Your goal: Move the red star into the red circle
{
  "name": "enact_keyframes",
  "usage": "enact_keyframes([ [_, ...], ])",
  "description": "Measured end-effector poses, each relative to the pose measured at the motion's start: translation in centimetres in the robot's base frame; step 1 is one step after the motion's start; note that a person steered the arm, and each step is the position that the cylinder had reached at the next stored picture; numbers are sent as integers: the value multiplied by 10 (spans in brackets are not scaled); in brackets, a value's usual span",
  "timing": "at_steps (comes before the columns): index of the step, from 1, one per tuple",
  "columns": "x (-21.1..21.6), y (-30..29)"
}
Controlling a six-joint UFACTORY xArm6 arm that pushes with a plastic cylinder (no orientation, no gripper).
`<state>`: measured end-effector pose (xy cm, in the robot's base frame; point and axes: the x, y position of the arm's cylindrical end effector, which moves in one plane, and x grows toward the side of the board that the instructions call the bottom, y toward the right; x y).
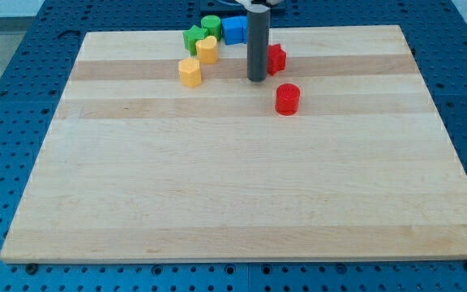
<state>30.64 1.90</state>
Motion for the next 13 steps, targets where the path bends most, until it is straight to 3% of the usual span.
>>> enact_keyframes([
  [2, -77, 0],
  [4, -79, 33],
  [6, -40, 81],
  [8, -91, 83],
  [10, 12, 62],
  [11, 23, 65],
  [13, -65, 74],
])
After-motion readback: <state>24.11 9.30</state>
